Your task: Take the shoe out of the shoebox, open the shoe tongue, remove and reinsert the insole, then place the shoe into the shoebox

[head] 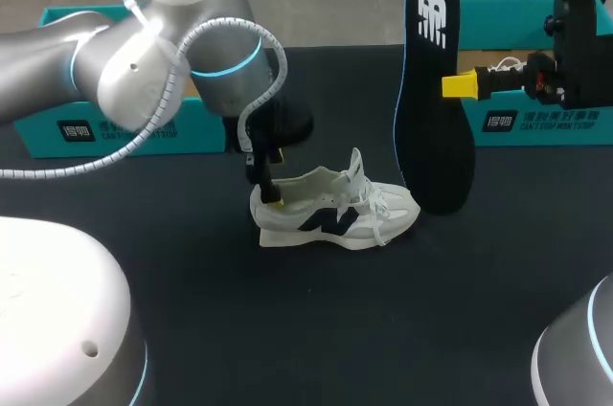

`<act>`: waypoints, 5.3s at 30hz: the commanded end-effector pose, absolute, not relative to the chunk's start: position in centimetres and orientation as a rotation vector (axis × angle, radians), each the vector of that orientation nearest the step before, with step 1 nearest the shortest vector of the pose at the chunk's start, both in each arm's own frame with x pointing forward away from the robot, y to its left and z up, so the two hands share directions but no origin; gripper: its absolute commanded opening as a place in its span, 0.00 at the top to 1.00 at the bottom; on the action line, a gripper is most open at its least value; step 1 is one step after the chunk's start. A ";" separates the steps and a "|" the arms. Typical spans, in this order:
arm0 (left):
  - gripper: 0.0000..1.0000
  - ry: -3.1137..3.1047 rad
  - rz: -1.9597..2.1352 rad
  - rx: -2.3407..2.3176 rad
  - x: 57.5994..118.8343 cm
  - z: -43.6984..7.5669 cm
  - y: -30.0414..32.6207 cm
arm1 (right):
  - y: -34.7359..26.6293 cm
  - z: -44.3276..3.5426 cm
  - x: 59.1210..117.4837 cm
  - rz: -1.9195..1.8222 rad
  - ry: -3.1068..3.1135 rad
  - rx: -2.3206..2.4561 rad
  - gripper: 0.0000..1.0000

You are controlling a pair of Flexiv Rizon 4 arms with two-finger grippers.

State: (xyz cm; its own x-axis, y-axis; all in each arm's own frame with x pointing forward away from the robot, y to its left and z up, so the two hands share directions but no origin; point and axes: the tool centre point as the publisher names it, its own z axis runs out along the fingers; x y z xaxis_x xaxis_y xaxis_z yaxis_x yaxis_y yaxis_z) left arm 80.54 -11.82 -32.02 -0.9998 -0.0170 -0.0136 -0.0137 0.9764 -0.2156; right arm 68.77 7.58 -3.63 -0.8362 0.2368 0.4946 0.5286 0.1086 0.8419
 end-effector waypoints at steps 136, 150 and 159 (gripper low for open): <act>1.00 2.262 -0.066 2.834 84.1 -32.0 -21.7 | 7.7 -3.7 68.8 -1.797 -2.150 -0.763 1.00; 1.00 2.382 0.060 2.774 83.3 -33.1 -22.2 | 7.7 -3.7 68.8 -1.797 -2.150 -0.763 1.00; 1.00 2.429 0.089 2.771 83.4 -34.4 -22.7 | 7.7 -3.7 68.8 -1.797 -2.150 -0.763 1.00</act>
